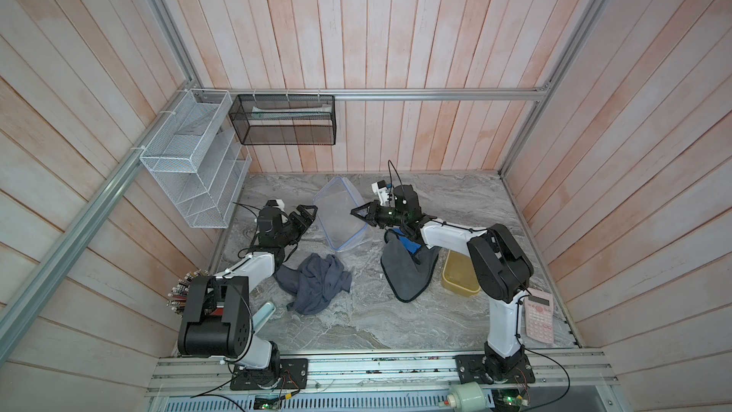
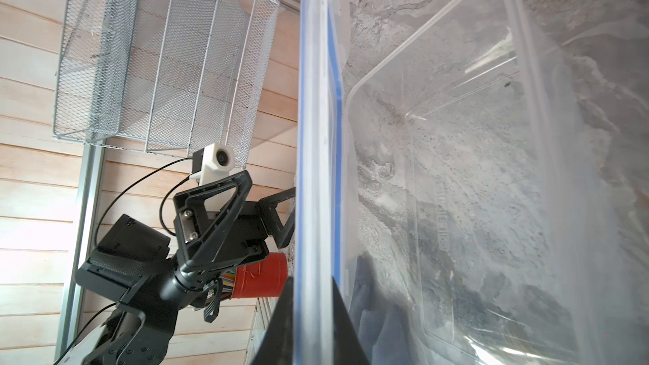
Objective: Wipe the insides of the lunch boxes
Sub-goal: Open the lid of the lunch box.
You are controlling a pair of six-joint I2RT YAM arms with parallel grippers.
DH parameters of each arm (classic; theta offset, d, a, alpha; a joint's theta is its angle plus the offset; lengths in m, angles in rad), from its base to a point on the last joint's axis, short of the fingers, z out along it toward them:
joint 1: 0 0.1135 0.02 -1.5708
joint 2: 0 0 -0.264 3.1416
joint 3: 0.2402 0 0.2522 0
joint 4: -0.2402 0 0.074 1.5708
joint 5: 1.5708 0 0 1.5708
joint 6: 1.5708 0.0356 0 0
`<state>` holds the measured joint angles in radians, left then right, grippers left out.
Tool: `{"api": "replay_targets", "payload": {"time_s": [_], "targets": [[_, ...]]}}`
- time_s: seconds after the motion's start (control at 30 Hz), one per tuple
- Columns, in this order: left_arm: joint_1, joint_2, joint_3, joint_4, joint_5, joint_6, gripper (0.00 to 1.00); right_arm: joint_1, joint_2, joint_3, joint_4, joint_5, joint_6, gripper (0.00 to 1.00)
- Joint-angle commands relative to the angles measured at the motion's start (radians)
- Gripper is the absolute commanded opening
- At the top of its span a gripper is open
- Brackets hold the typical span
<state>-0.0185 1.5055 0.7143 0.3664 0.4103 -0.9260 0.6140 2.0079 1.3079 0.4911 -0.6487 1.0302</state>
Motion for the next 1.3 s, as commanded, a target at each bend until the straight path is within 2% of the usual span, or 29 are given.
{"api": "replay_targets", "payload": {"time_s": [0.0,0.13,0.7,0.9,1.03,1.17,1.27], "targets": [[0.012,-0.03,-0.021,0.024,-0.02,-0.001,0.95,0.035,-0.005,0.002,0.196,-0.041,0.075,0.08],[0.015,-0.04,-0.025,0.024,-0.014,-0.002,0.95,0.049,0.05,-0.018,0.346,-0.063,0.188,0.07],[0.022,-0.074,-0.047,0.023,-0.022,0.003,0.96,0.043,0.049,0.012,0.319,-0.04,0.118,0.07],[0.02,-0.121,-0.069,-0.012,-0.067,0.009,0.95,-0.007,-0.019,0.01,0.229,-0.027,0.016,0.07],[0.019,-0.14,-0.081,-0.038,-0.104,0.014,0.95,-0.037,-0.093,0.027,0.094,0.008,-0.112,0.07],[0.0,-0.134,-0.054,-0.092,-0.142,0.039,0.95,-0.07,-0.139,0.062,-0.096,0.111,-0.27,0.08],[-0.037,-0.116,0.003,-0.195,-0.198,0.09,0.95,-0.093,-0.159,0.101,-0.256,0.257,-0.421,0.07]]}}
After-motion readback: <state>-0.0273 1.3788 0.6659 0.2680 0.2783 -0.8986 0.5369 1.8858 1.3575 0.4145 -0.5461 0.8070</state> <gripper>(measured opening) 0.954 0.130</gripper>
